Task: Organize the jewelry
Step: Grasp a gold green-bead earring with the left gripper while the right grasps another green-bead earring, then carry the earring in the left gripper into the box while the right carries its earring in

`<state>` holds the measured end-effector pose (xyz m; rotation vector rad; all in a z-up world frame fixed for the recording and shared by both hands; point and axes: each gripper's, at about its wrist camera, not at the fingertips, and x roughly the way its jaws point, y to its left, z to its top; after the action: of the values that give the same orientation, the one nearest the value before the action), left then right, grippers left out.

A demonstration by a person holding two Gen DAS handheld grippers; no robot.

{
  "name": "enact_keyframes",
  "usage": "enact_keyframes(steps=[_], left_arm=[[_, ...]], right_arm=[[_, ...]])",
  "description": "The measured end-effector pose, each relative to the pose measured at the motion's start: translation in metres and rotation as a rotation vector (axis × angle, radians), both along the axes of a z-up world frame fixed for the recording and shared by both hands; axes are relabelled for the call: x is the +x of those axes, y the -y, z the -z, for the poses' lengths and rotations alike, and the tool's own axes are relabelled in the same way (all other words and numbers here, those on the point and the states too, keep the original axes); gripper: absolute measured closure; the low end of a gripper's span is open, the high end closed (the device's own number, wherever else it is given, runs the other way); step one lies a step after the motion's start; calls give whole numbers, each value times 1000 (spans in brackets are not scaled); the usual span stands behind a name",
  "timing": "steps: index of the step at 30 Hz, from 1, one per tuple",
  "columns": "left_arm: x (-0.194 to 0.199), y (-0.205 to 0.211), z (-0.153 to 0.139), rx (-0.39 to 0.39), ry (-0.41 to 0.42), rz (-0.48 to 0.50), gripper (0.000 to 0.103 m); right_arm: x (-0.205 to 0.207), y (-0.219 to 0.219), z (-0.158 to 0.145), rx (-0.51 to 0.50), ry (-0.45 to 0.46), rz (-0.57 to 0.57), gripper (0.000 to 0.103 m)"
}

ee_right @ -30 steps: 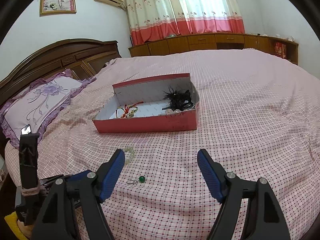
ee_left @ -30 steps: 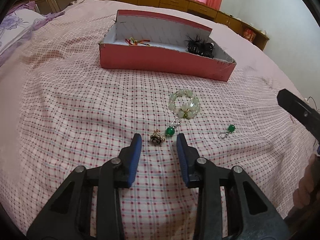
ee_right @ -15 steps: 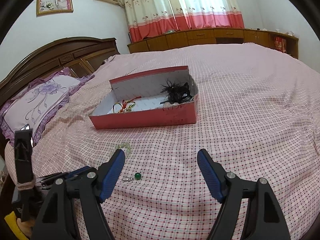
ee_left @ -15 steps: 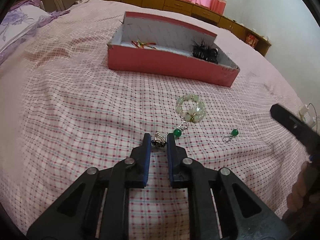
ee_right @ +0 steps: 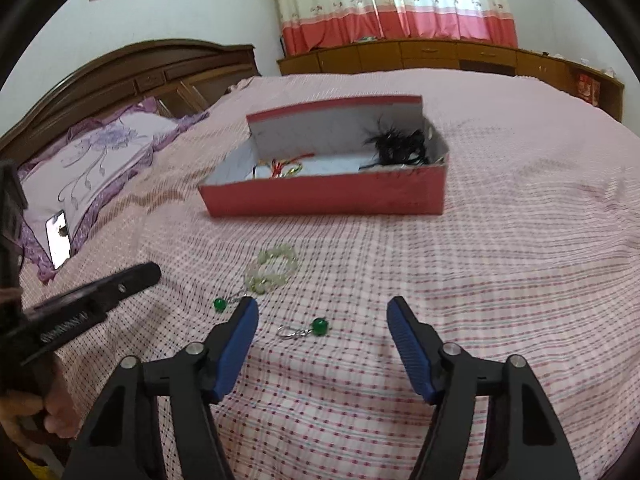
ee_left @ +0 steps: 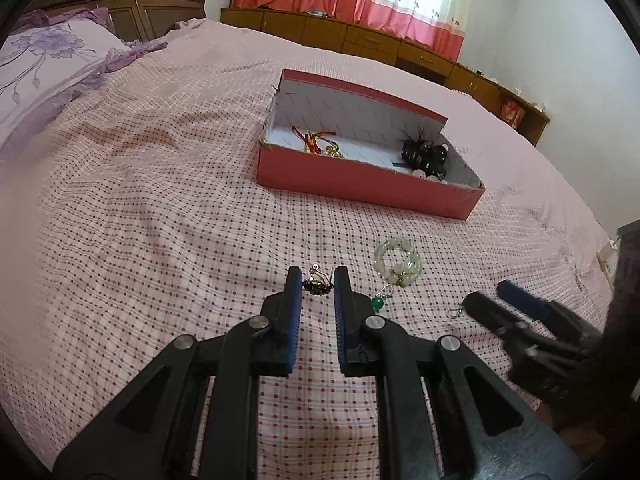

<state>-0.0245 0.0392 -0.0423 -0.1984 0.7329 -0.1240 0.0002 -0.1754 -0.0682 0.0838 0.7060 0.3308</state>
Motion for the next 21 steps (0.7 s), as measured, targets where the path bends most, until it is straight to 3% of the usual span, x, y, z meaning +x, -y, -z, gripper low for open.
enact_keyframes(steps=[12,15,17,21], left_arm=[[-6,-4,-2,-22,8,-9,96],[-6,-4,-3,-20,10,-9,96],[-5,-4,-3,-21,9,-9,96],[-6,-1,-6,-15,7,-9,96]], right_arm=[[11,-10,24,-36,-53,12,60],[12,-13,25,-59,-48,22,71],[12,-15,26,-76,-44,21,89],[8,-14,25,-75,-38,8,89]])
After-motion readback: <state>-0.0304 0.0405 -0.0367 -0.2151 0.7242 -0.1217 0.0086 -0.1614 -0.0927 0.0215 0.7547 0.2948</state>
